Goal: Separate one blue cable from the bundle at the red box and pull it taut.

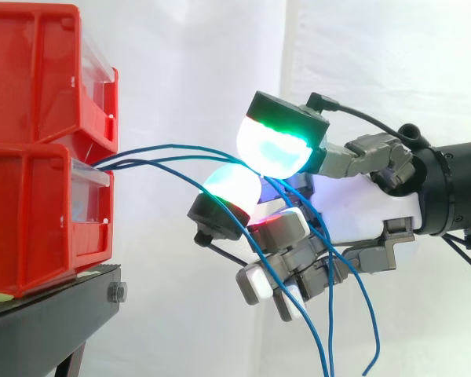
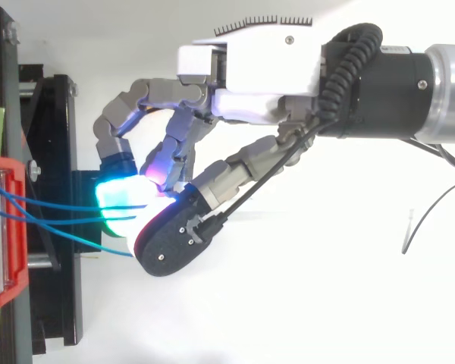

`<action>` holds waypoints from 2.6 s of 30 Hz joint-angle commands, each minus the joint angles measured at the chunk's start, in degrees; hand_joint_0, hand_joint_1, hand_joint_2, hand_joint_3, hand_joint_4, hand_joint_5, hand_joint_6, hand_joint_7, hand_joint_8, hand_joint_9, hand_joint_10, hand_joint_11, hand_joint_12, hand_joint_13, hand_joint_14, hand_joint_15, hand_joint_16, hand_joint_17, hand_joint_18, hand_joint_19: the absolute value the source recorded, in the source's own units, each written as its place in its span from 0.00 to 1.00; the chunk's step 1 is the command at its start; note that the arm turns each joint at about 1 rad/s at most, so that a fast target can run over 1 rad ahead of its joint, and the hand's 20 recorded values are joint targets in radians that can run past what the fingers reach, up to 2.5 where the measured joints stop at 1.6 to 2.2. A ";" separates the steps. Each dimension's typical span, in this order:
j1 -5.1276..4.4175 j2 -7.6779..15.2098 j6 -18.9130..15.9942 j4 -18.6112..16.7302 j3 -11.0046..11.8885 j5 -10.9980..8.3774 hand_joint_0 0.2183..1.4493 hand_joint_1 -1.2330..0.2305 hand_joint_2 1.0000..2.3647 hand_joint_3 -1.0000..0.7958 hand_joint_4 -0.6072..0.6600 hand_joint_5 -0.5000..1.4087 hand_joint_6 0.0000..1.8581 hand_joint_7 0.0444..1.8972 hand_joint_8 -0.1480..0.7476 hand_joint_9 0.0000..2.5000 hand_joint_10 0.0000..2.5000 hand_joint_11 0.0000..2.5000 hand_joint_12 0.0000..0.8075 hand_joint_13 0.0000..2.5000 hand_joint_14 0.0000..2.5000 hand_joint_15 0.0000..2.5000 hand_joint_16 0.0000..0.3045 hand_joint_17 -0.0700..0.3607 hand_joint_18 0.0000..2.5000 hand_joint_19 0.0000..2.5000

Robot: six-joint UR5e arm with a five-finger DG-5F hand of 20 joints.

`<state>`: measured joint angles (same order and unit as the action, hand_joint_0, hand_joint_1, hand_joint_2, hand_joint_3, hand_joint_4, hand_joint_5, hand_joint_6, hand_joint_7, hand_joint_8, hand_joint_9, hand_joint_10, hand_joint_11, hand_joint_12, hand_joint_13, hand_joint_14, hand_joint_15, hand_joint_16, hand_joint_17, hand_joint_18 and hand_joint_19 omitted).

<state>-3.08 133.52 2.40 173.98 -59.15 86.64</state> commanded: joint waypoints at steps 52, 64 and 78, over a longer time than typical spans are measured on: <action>0.26 -0.01 -0.64 -0.05 0.09 0.64 0.24 0.19 0.00 0.28 0.53 0.17 0.47 0.57 0.49 0.45 0.01 0.50 0.50 0.32 0.01 0.32 0.18 0.45 0.32 0.32; 0.26 -0.01 -0.64 0.13 0.09 0.64 0.32 0.53 0.00 0.28 0.52 0.19 0.42 0.57 0.46 0.47 0.01 0.51 0.49 0.33 0.01 0.32 0.16 0.42 0.30 0.35; 0.26 -0.01 -0.64 -0.05 0.00 0.37 0.30 0.35 0.01 0.45 0.53 0.18 0.45 0.61 0.50 0.47 0.01 0.50 0.52 0.33 0.01 0.32 0.19 0.46 0.30 0.34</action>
<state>-2.81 133.51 1.76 173.92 -59.10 87.02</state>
